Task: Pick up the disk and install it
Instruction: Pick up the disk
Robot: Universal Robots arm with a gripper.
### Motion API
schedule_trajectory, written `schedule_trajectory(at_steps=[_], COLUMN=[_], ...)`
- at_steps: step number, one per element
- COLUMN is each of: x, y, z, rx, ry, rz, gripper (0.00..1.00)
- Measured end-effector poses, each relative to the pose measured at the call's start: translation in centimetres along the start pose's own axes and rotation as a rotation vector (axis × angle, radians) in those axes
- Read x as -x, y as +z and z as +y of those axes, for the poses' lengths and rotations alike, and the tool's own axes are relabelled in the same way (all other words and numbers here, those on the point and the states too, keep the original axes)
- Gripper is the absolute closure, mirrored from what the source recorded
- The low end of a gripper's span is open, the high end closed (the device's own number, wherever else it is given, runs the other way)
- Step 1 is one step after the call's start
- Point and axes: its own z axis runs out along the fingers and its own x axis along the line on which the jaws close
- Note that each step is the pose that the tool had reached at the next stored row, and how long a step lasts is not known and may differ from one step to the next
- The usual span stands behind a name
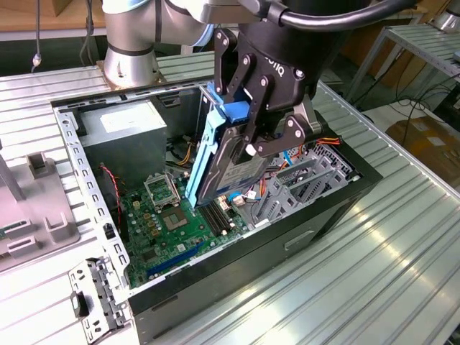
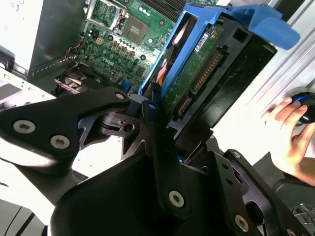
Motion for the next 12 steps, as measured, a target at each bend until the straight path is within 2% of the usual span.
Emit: schedule_trajectory(at_steps=[12], x=[-0.3], y=[0.01], z=[-0.25], rx=[0.0], ry=[0.0], rz=[-0.0002], gripper=[0.64])
